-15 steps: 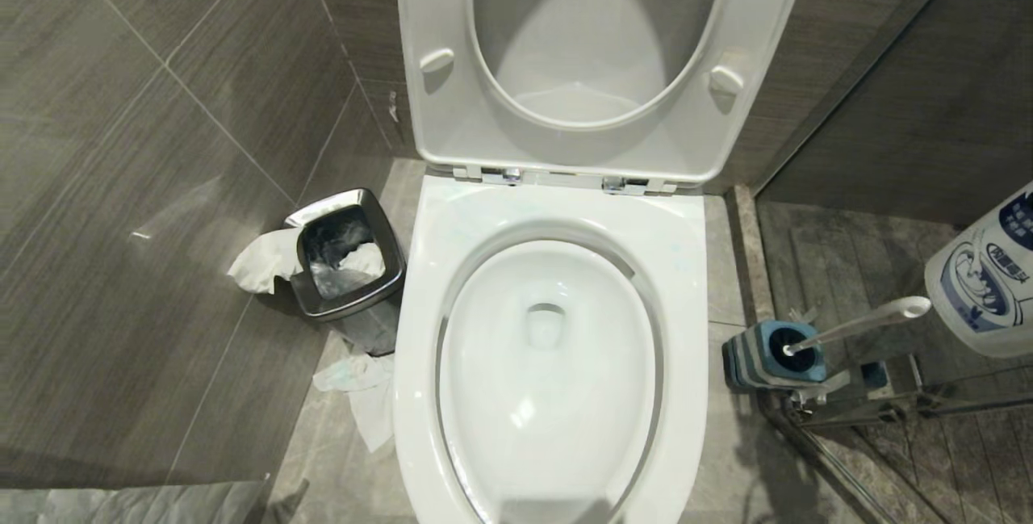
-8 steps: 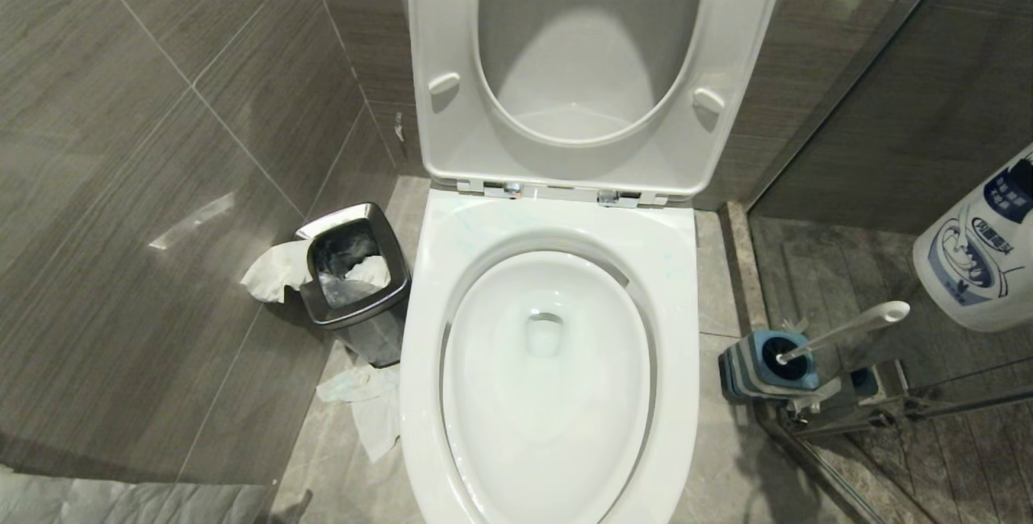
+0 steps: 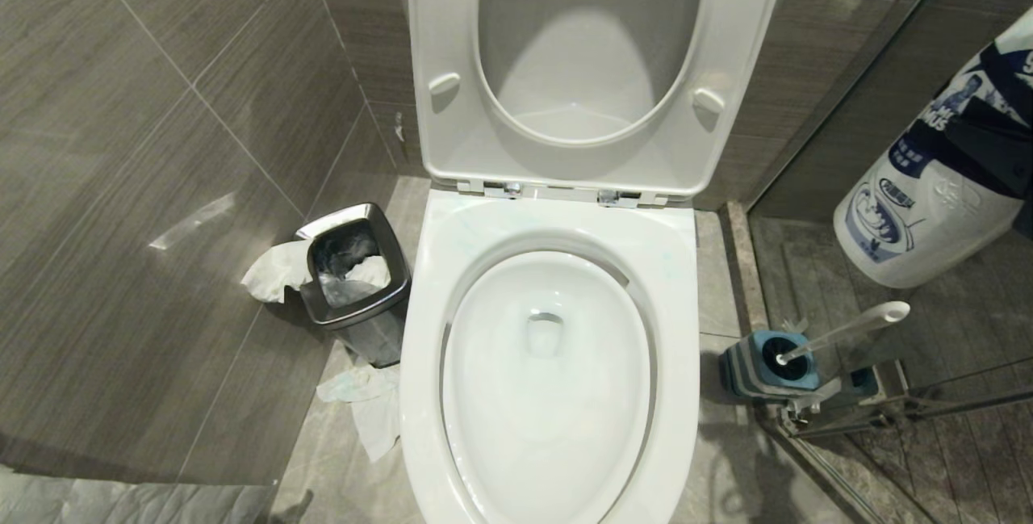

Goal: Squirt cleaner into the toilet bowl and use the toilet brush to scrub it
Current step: Pour in the cleaning agent

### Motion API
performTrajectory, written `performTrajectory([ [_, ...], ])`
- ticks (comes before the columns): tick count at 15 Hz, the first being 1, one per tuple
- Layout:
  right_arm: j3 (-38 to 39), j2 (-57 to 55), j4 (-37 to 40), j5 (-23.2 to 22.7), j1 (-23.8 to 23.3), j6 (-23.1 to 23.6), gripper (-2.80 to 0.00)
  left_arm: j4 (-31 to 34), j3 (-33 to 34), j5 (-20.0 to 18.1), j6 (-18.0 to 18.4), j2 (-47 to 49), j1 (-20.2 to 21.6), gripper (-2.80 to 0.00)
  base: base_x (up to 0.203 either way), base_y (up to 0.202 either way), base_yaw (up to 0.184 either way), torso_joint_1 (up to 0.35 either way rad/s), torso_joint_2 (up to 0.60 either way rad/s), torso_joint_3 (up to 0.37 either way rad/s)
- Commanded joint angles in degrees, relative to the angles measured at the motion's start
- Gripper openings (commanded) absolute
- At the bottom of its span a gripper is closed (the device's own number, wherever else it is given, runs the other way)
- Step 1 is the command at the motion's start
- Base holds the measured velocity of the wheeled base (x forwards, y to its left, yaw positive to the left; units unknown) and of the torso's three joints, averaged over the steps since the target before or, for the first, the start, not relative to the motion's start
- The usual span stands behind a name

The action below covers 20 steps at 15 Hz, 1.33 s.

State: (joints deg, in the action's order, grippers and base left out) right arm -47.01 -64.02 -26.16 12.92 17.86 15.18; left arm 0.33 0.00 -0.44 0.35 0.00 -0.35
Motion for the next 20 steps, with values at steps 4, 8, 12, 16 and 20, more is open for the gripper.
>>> performTrajectory([
  [4, -2.75, -7.97, -0.11, 11.95, 11.73, 2.08, -2.80, 0.02, 0.09, 0.00, 0.00, 0.00, 0.00, -2.80, 0.000, 0.000, 0.000, 0.000, 0.00, 0.000],
  [8, -5.53, -12.50, -0.12, 18.08, 17.60, 2.72, -2.80, 0.02, 0.09, 0.02, 0.00, 0.00, 0.00, -2.80, 0.000, 0.000, 0.000, 0.000, 0.00, 0.000],
  [12, -8.57, -15.97, -0.12, 22.61, 22.78, 2.75, -2.80, 0.02, 0.09, 0.00, 0.00, 0.00, 0.00, -2.80, 0.000, 0.000, 0.000, 0.000, 0.00, 0.000],
  [16, -9.61, -18.23, -0.04, 25.75, 24.86, 6.62, -2.80, 0.02, 0.09, 0.08, 0.00, 0.00, 0.00, -2.80, 0.000, 0.000, 0.000, 0.000, 0.00, 0.000],
  [20, -9.40, -19.35, -0.03, 26.27, 25.03, 15.32, -2.80, 0.02, 0.09, 0.09, 0.00, 0.00, 0.00, -2.80, 0.000, 0.000, 0.000, 0.000, 0.00, 0.000],
])
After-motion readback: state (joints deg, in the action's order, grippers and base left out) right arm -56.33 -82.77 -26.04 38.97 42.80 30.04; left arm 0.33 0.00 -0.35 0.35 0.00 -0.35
